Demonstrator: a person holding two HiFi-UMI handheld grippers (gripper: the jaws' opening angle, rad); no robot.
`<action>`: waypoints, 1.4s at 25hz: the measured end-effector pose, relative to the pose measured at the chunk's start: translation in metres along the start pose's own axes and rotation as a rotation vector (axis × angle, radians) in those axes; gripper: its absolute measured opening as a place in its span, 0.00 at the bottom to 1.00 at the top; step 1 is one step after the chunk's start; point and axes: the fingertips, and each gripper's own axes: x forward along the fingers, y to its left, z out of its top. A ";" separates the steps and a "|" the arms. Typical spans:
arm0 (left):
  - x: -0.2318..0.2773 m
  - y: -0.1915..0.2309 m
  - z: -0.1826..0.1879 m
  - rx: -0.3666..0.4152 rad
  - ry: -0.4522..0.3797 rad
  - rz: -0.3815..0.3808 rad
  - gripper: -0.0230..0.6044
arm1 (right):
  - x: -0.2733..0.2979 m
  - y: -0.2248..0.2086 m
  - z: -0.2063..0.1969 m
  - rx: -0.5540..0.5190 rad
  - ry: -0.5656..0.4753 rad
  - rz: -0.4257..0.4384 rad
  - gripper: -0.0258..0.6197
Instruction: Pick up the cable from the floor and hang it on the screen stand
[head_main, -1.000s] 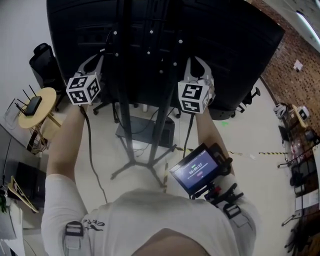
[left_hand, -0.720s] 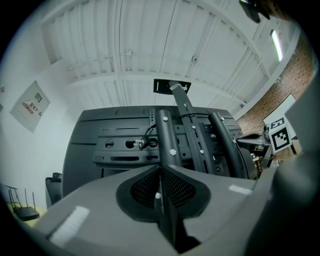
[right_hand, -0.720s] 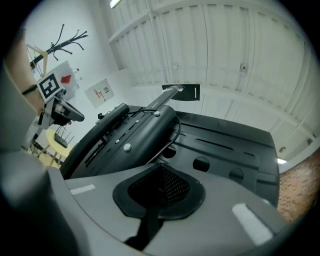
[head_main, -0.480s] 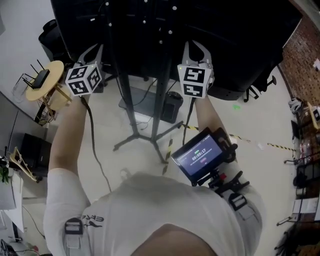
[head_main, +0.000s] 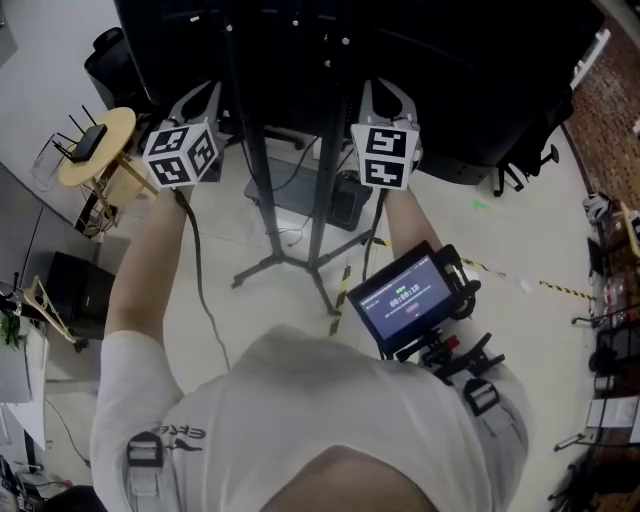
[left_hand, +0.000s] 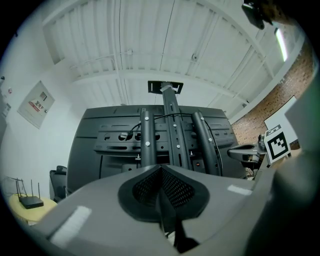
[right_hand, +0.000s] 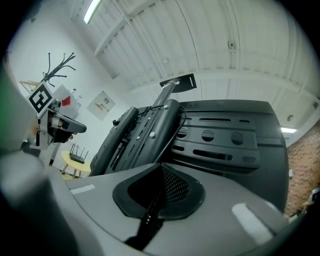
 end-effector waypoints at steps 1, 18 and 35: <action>-0.005 -0.001 0.000 -0.002 0.001 -0.005 0.04 | -0.003 0.005 0.001 0.004 0.002 0.001 0.06; -0.144 -0.007 -0.032 -0.042 0.079 -0.040 0.04 | -0.108 0.116 -0.007 0.100 0.092 0.094 0.06; -0.235 -0.059 -0.105 -0.039 0.177 -0.025 0.04 | -0.221 0.164 -0.071 0.191 0.208 0.182 0.06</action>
